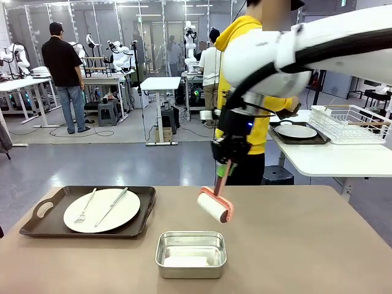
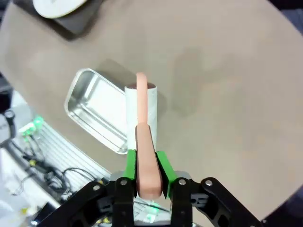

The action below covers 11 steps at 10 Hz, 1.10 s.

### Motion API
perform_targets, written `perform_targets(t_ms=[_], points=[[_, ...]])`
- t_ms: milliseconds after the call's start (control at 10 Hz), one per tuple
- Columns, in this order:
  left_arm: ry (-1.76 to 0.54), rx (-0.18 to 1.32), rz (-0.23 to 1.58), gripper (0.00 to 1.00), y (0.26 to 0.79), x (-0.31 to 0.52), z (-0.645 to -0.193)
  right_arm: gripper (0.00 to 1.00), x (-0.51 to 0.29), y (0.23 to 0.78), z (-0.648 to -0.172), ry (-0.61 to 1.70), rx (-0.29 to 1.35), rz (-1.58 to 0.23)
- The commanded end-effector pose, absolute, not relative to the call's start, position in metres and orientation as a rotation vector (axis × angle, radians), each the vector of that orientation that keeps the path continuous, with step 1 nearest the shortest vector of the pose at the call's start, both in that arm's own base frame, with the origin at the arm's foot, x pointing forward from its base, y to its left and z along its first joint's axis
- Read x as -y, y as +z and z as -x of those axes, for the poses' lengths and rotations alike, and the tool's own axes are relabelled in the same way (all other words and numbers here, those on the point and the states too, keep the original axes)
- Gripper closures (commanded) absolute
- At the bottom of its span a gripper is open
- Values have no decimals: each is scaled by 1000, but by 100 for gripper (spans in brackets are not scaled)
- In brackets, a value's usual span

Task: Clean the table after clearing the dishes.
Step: When the left (or right) Handle tray is removed, use the left hand (or right hand) to clean the left (or right) side of the table with the Lint Roller.

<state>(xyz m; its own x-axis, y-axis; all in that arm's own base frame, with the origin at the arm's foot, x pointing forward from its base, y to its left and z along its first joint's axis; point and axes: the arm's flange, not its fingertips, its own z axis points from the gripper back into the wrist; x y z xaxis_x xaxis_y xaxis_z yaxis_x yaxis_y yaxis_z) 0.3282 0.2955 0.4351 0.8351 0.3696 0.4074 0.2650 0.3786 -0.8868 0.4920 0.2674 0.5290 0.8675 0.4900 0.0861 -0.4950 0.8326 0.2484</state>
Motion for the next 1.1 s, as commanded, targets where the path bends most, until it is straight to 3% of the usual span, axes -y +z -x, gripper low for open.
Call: perform_targets(t_ms=[0, 300, 1000], points=[[69, 618, 1206, 0, 437, -297, -325, 100, -229, 516, -480, 326, 59, -349], [69, 618, 1206, 0, 437, -297, -325, 100, -190, 504, -500, 82, 62, -369], [69, 618, 1206, 0, 437, -297, -325, 100, -177, 506, -502, 165, 41, -349]])
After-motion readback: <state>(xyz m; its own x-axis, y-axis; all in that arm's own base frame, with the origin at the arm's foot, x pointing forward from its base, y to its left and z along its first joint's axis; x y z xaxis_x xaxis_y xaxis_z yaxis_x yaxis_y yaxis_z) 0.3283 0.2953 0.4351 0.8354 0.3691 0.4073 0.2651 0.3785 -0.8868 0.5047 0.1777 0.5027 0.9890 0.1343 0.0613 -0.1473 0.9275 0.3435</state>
